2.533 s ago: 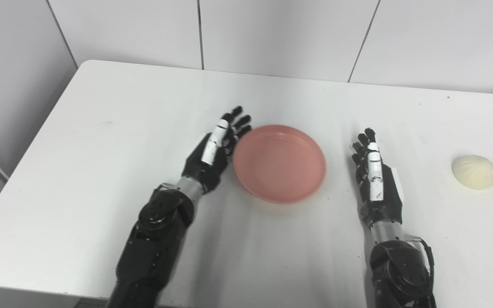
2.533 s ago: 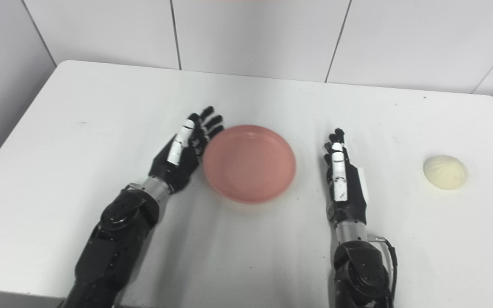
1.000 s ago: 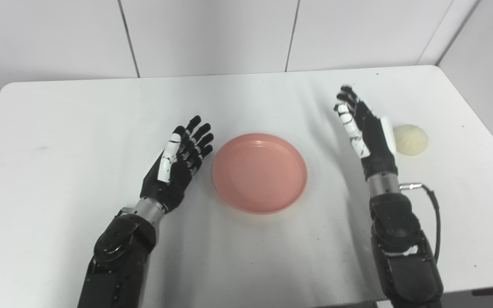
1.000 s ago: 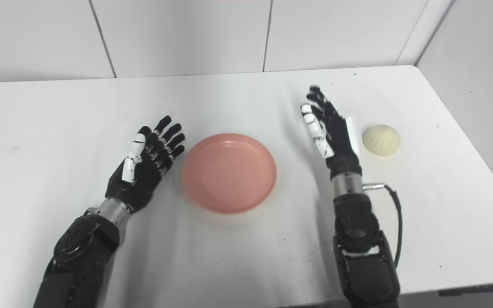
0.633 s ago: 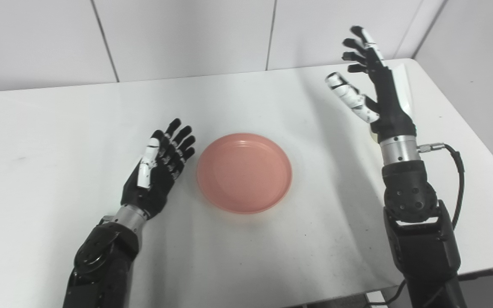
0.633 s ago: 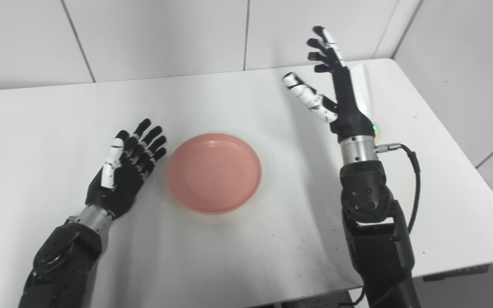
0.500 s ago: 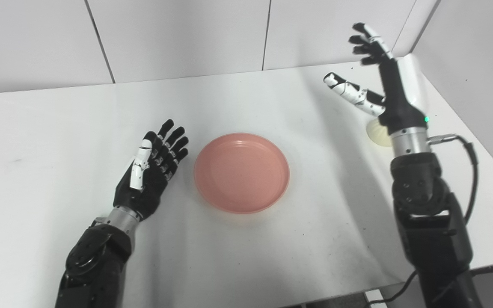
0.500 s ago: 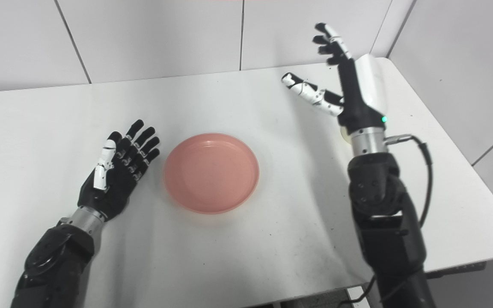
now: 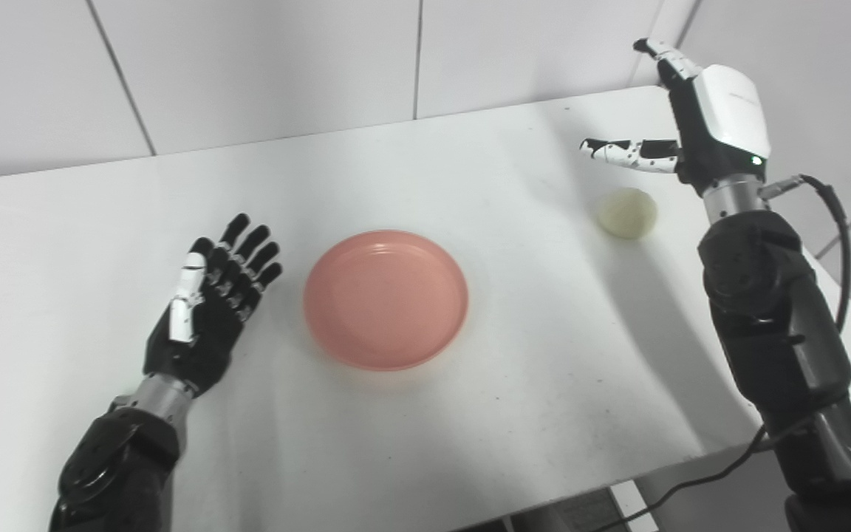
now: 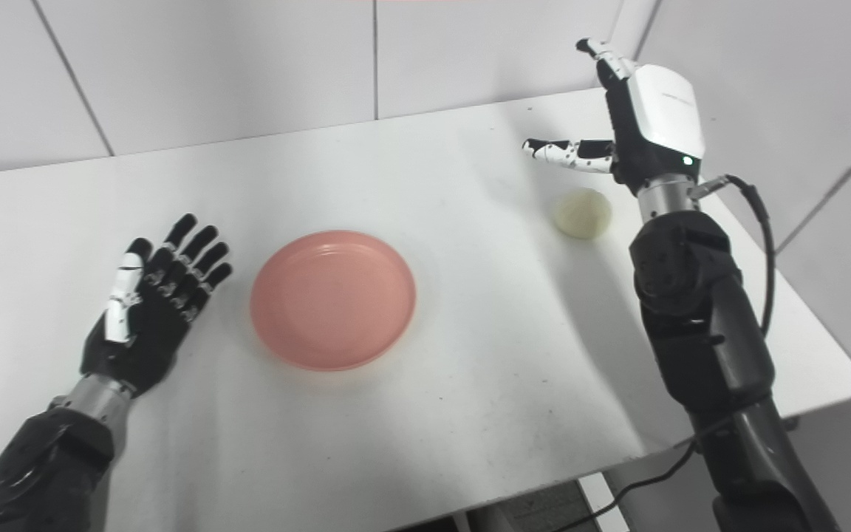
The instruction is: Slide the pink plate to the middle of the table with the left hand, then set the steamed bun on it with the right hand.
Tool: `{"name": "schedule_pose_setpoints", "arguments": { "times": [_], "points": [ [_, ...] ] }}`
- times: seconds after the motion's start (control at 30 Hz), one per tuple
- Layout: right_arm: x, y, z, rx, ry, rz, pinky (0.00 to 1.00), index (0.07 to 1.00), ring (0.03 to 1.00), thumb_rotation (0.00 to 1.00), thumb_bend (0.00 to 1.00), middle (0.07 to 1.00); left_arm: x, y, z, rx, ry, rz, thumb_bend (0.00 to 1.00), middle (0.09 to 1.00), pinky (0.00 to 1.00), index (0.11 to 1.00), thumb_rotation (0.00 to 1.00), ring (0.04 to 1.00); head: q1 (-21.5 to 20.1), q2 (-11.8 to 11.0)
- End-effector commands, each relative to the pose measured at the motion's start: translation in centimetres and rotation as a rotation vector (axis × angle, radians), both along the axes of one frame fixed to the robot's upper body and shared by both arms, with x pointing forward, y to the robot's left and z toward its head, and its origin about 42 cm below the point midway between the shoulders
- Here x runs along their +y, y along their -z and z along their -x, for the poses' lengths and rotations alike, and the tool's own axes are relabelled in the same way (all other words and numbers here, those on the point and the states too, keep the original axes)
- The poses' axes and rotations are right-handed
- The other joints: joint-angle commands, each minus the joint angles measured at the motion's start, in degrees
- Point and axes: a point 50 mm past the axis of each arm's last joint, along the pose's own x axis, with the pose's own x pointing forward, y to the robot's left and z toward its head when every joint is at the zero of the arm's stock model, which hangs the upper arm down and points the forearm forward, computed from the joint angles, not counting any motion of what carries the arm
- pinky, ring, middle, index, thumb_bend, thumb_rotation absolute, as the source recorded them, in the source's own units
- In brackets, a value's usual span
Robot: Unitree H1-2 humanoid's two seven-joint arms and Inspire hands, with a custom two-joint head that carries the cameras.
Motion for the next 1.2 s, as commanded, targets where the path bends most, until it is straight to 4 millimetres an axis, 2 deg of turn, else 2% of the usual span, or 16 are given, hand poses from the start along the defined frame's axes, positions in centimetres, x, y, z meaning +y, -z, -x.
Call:
{"name": "schedule_pose_setpoints", "arguments": {
  "times": [0.0,0.13,0.33,0.6,0.8,0.97,1.17],
  "points": [
    [-1.0,-1.3,-0.4,-0.009,0.010,0.039,0.72,0.880,0.884,0.43,0.83,0.910,1.4,2.4,0.9,0.119,-0.023,-0.044,0.47,0.971,0.98,0.976,1.00,0.968,-0.1,0.0],
    [-1.7,0.0,-1.1,0.045,0.020,0.040,0.72,0.864,0.875,0.40,0.85,0.892,1.8,2.4,0.9,0.112,-0.023,-0.044,0.46,0.972,0.98,0.979,1.00,0.969,-0.7,0.2],
    [-1.8,1.3,-1.8,0.173,0.069,0.024,0.71,0.882,0.896,0.38,0.82,0.924,2.2,2.5,0.9,0.121,-0.029,-0.044,0.48,0.964,0.97,0.971,1.00,0.963,-1.2,0.3],
    [-2.5,3.0,-2.8,0.258,0.090,-0.017,0.71,0.877,0.883,0.34,0.82,0.912,2.5,2.6,0.9,0.114,-0.019,-0.039,0.49,0.964,0.96,0.959,1.00,0.964,-1.7,0.7],
    [-2.7,3.5,-3.2,0.310,0.094,-0.035,0.66,0.876,0.858,0.32,0.82,0.911,2.7,2.5,1.0,0.114,-0.023,-0.046,0.49,0.960,0.96,0.956,0.99,0.962,-1.8,1.0],
    [-3.0,3.7,-3.1,0.345,0.115,-0.033,0.71,0.876,0.875,0.30,0.81,0.923,2.8,2.5,1.0,0.113,-0.022,-0.045,0.50,0.958,0.96,0.949,0.98,0.962,-1.8,1.2],
    [-3.9,4.0,-3.1,0.370,0.134,-0.052,0.71,0.872,0.872,0.29,0.82,0.920,2.8,2.5,1.1,0.114,-0.021,-0.040,0.49,0.961,0.96,0.956,0.99,0.967,-1.8,1.4]
  ]
}}
